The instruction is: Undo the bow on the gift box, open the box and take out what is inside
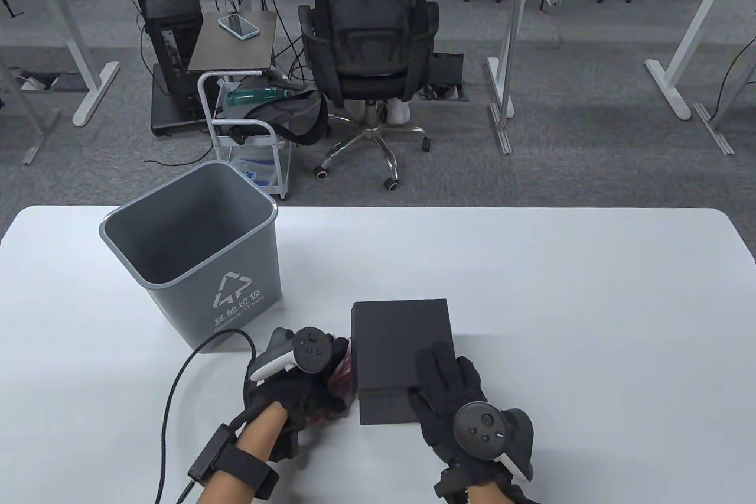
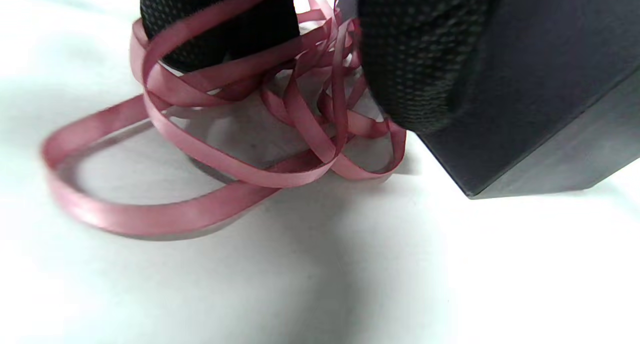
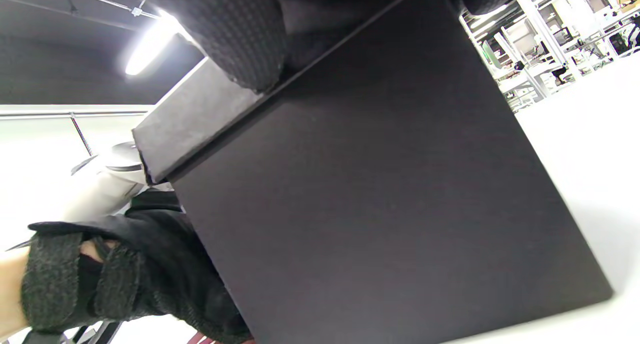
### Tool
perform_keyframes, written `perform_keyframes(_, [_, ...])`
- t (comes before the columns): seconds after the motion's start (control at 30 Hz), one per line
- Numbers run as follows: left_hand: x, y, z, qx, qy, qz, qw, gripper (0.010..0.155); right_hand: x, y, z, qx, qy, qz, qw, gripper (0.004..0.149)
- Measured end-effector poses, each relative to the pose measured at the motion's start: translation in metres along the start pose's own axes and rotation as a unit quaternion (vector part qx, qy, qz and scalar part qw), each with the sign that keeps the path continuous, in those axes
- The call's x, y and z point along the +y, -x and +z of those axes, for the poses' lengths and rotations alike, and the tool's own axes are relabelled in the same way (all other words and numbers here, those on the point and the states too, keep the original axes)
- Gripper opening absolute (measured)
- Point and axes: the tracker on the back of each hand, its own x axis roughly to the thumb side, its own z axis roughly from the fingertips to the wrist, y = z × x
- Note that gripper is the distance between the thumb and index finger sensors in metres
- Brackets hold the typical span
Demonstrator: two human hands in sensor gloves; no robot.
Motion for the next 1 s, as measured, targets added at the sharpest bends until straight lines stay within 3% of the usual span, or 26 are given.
perform_keyframes(0.2, [-0.005,-0.016,-0.017,0.043,-0.01,-0.1,0.994,0.112,0.0,0.0,0.0,0.0,0.0,0.001,1.0,0.069])
perform_keyframes(0.3, [-0.007,-0.016,-0.011,0.028,-0.071,-0.072,0.994,0.09,0.0,0.0,0.0,0.0,0.0,0.0,1.0,0.068])
perform_keyframes(0.37, [-0.008,-0.016,-0.005,0.015,-0.116,-0.096,0.988,0.067,0.0,0.0,0.0,0.0,0.0,0.001,1.0,0.069])
perform_keyframes(0.5, [-0.012,-0.017,0.006,-0.001,-0.181,-0.147,0.972,0.04,0.0,-0.001,0.0,0.0,0.0,0.002,1.0,0.069])
perform_keyframes(0.67, [-0.013,-0.023,0.015,-0.011,-0.208,-0.178,0.962,0.037,0.0,-0.001,0.0,0.0,0.001,0.003,1.0,0.069])
perform_keyframes(0.83, [-0.01,-0.015,0.024,-0.006,-0.191,-0.122,0.974,0.036,-0.001,-0.001,0.0,0.0,0.0,0.001,1.0,0.069])
perform_keyframes(1.0, [0.015,-0.017,0.058,-0.025,-0.21,-0.129,0.969,0.037,-0.001,-0.001,0.0,0.0,-0.001,0.0,1.0,0.069])
